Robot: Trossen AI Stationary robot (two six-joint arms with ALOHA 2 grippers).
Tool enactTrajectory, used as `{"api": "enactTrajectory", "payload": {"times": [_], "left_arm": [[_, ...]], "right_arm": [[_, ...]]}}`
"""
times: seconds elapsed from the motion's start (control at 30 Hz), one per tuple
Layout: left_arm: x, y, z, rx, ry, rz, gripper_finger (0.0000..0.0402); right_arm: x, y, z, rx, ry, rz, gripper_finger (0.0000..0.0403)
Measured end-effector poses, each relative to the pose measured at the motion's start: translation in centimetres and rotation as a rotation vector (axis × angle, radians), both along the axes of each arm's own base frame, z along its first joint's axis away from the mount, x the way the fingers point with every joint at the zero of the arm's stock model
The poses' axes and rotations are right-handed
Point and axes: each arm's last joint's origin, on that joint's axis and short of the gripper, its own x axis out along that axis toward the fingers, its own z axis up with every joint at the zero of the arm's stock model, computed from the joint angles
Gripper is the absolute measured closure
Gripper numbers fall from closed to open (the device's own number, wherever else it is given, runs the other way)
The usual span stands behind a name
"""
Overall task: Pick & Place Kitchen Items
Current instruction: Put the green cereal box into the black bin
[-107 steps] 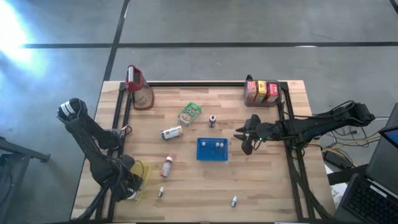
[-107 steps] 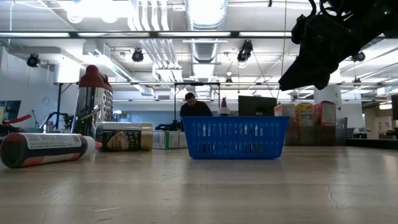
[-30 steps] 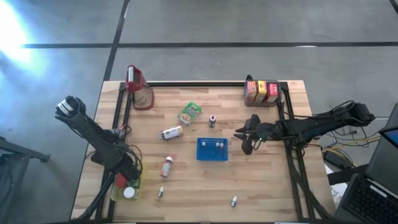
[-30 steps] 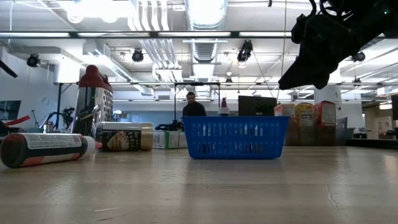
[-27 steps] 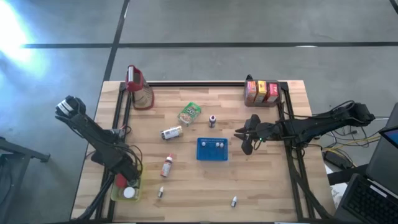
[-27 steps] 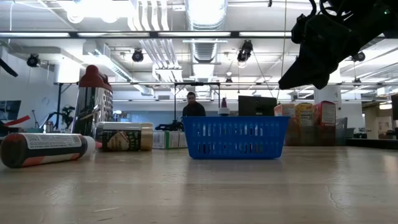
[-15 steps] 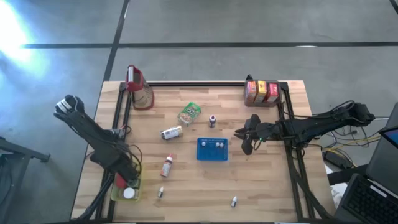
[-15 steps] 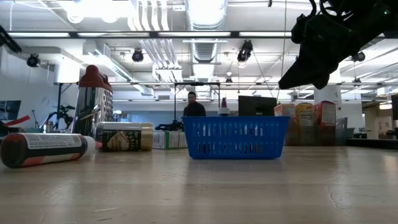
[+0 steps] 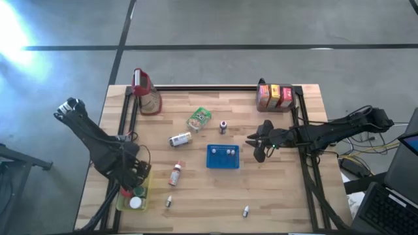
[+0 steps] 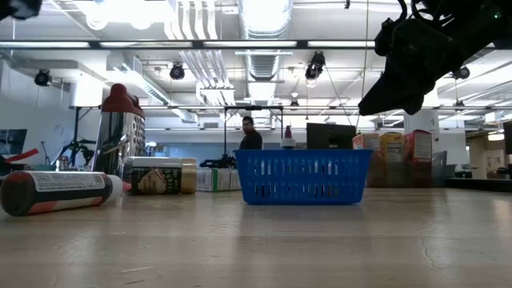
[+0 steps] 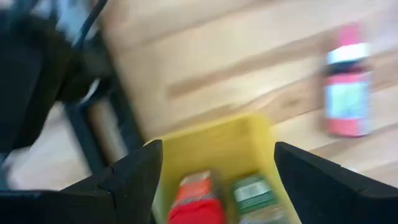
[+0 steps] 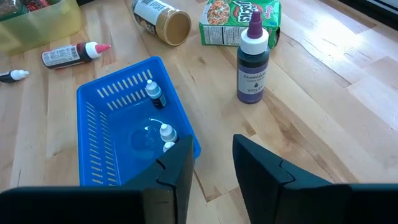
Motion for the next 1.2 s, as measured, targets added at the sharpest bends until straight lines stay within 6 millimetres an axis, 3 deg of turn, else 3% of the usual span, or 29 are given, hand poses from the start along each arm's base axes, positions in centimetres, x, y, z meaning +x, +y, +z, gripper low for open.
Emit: {"api": "enactTrajectory", "payload": {"times": [0.23, 0.43, 0.8, 1.0, 1.2], "left_arm": [[1.0, 0.4, 2.4, 0.225, -0.283, -0.135, 0.009], [1.9, 1.2, 4.0, 0.45, -0.459, -0.185, 0.009], [6.1, 1.8, 5.1, 0.764, -0.588, -0.378, 0.009], [9.4, 2.4, 6.1, 0.85, -0.579, -0.531, 0.009], [11.1, 2.8, 6.4, 0.926, -0.566, -0.592, 0.009]], "right_arm": [[-0.1, 0.0, -0.1, 0.011, 0.017, 0.015, 0.0285], [-0.6, 0.3, -0.4, 0.05, 0.072, 0.077, 0.0312], [-3.6, 1.6, 1.8, 0.023, 0.006, 0.214, 0.039], [-6.1, 1.1, 2.9, -0.011, -0.017, 0.225, 0.039], [-8.1, 0.6, 3.4, -0.071, -0.044, 0.26, 0.0394]]}}
